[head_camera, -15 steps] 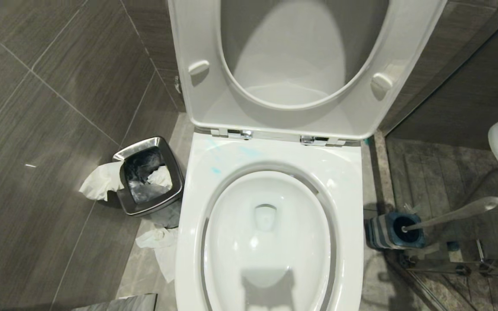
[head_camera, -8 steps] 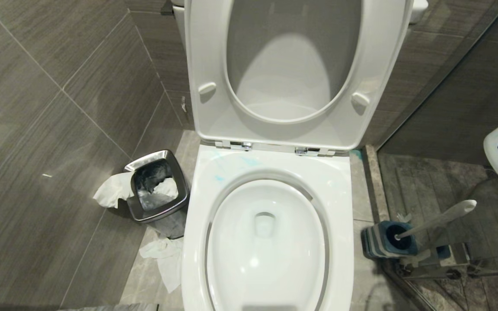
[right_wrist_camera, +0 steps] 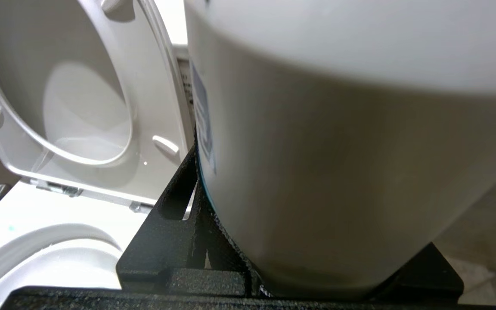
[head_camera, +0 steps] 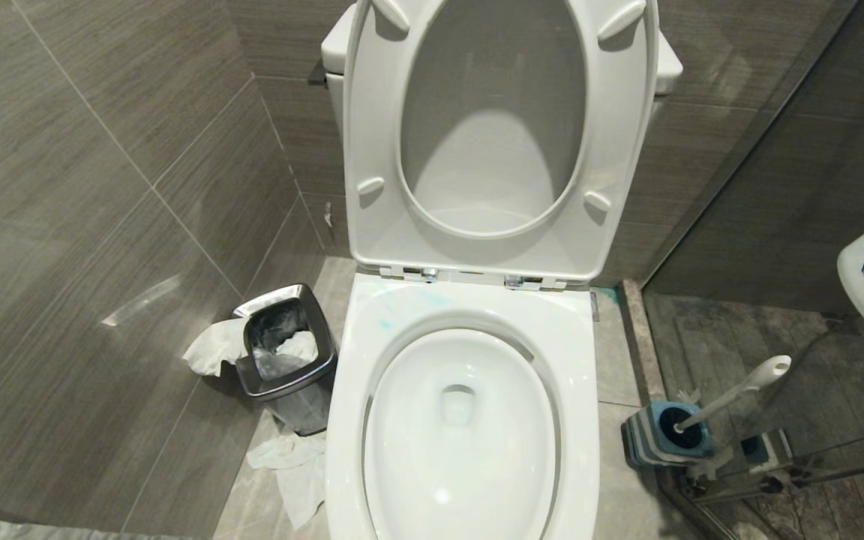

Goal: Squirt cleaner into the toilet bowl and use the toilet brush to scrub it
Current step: Pour in the cleaning agent

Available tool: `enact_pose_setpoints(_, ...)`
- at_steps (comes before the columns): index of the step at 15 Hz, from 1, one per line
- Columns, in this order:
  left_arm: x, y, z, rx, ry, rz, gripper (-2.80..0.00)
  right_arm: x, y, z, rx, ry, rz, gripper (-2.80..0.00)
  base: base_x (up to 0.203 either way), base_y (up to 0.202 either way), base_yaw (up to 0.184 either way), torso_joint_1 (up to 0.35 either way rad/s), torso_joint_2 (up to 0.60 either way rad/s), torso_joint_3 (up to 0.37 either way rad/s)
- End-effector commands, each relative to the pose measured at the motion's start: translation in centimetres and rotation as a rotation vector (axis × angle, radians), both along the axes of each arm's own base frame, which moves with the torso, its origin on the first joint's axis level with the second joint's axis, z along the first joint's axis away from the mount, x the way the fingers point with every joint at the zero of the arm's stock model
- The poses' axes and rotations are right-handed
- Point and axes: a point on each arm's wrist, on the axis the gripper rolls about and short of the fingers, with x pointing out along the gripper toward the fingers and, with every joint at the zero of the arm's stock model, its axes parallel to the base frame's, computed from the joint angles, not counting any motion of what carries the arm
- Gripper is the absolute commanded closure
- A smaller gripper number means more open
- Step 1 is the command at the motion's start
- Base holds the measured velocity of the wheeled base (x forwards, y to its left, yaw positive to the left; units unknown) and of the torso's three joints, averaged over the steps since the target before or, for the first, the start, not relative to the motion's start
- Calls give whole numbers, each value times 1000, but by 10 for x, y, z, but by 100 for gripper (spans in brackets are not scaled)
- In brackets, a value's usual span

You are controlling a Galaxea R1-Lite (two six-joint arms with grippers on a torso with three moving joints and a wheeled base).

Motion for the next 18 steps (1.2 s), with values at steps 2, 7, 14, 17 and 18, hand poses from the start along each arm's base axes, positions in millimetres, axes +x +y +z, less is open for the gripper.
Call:
enact_pose_setpoints(2,0,0,0,0,2,0,0,1,0,-6,1,67,-5,0,0,0,0,3,6,59)
enact_pose_setpoints(7,0,0,0,0,2,0,0,13,9,-25,-154,228,51,0,0,0,0,0,0,0)
enact_pose_setpoints(14,0,0,0,0,2,0,0,73,72,-38,-254,391,71,0,0,0,0,0,0,0)
enact_pose_setpoints(17,0,0,0,0,2,1,0,96,100,-50,-357,449,60,0,0,0,0,0,0,0)
enact_pose_setpoints(18,0,0,0,0,2,0,0,103,111,-52,-383,459,62,0,0,0,0,0,0,0)
